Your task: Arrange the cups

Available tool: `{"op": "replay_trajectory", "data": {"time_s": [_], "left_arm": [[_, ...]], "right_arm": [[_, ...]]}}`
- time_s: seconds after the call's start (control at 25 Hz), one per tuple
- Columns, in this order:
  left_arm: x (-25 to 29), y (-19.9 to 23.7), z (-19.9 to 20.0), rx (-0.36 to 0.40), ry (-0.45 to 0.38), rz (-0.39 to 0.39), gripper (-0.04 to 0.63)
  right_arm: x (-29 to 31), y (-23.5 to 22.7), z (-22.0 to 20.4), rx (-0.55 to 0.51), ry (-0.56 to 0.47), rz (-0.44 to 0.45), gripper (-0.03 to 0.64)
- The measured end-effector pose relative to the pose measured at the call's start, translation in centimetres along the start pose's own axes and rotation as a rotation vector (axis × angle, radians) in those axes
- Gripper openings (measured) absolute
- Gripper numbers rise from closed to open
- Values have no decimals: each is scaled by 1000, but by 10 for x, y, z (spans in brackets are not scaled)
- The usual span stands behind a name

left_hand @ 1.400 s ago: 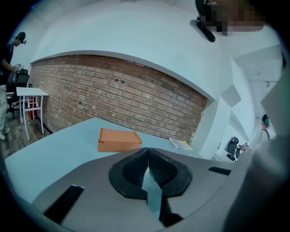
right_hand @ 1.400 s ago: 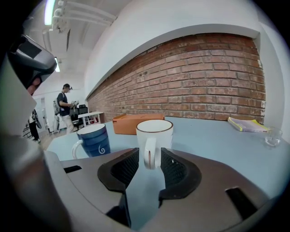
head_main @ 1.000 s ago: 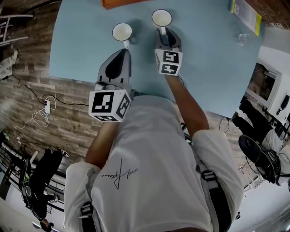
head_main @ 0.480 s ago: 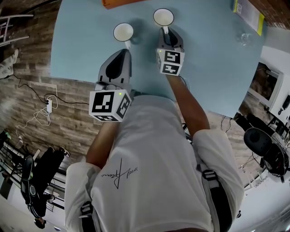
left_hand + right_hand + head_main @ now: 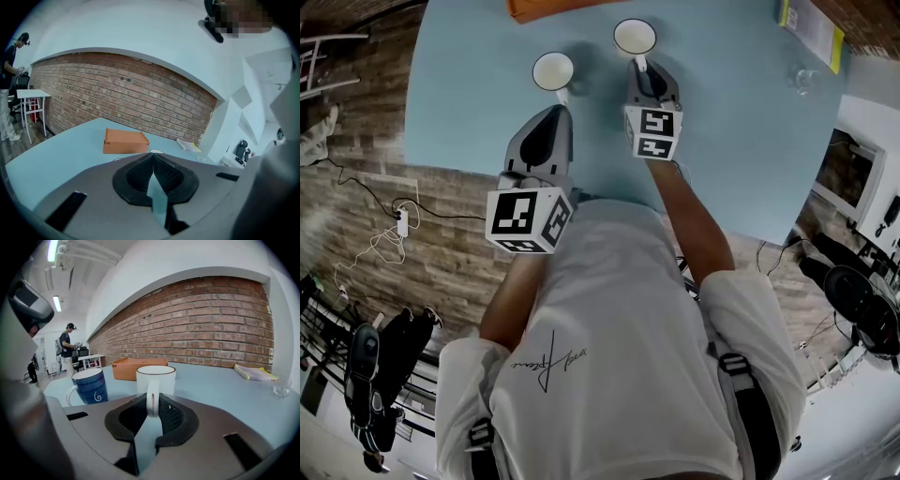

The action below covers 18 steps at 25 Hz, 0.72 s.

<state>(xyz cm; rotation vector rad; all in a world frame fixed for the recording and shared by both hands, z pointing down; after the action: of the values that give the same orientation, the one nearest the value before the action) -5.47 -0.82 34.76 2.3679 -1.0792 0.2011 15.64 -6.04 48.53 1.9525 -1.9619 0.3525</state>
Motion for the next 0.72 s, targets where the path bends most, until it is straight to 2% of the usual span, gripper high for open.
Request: {"op": "replay_trajectory", "data": {"time_s": [0.72], "left_arm": [[2, 0, 0, -20, -34, -9, 9]], "right_arm": [[-6, -7, 9, 23, 10, 75, 64]]}}
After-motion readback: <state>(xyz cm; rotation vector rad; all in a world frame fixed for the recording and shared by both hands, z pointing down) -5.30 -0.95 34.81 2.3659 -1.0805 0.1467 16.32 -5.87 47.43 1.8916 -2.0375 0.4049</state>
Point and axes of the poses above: the fingertips, and each gripper's own axes: x forward along the fingers, y to its left, z out of its top, the point moved 9 cm from there along -x, backward along the fingers, and after that the axes turned 8 degrees about -z, right-handed, at the moved point
